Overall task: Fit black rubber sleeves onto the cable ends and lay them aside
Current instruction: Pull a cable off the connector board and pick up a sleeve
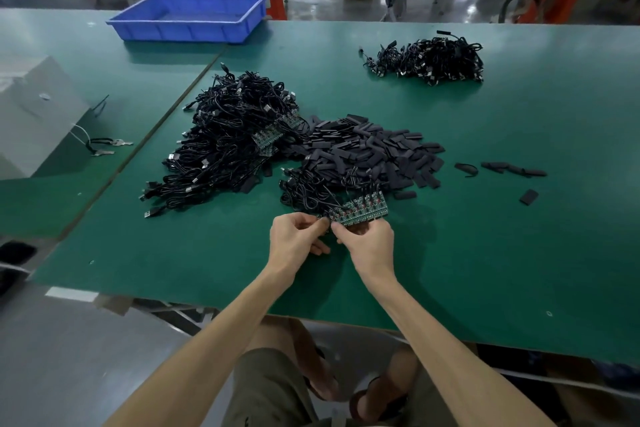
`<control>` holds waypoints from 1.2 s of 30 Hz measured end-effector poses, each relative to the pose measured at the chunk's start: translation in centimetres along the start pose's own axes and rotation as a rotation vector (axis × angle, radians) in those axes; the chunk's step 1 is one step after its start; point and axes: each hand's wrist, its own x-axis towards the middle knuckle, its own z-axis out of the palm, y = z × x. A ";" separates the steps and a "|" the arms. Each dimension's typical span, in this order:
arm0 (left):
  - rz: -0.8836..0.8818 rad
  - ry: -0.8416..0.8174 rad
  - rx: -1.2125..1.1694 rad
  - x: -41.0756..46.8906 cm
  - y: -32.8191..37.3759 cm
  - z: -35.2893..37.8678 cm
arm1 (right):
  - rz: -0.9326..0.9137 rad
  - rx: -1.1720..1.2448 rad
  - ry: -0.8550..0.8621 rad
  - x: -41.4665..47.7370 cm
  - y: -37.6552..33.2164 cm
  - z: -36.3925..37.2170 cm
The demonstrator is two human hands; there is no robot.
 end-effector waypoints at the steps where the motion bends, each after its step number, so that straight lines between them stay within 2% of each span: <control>1: -0.001 -0.033 -0.027 0.0 0.1 -0.2 | 0.003 0.004 0.001 0.0 0.0 0.0; 5: -0.057 -0.130 -0.085 0.3 0.4 -1.1 | 0.024 0.029 -0.014 0.2 0.3 -0.3; 9: -0.068 -0.191 -0.024 0.4 0.6 -1.5 | 0.066 0.102 -0.008 0.4 0.6 -0.6; 13: 0.050 -0.173 0.218 -0.2 0.2 -2.0 | 0.107 0.187 0.058 0.3 0.2 -0.8; 15: 0.146 -0.162 0.366 -0.6 -0.2 -2.0 | 0.071 0.218 0.071 0.4 -0.7 -0.9; 23: 0.412 -0.269 0.670 -1.8 -0.5 -1.5 | -0.166 0.268 -0.159 4.9 -9.9 -0.1; 26: 0.407 -0.263 0.626 -1.5 -0.6 -1.5 | -0.251 0.198 -0.266 5.7 -12.2 1.9; 29: 0.357 -0.267 0.507 -1.1 -0.5 -1.5 | -0.249 0.122 -0.373 6.3 -13.5 4.8; 33: 0.333 -0.295 0.419 -1.1 -0.1 -1.7 | -0.086 0.093 -0.458 6.5 -12.0 8.3; 36: 0.314 -0.300 0.396 -0.8 -0.2 -2.0 | 0.053 0.176 -0.476 6.4 -9.3 8.6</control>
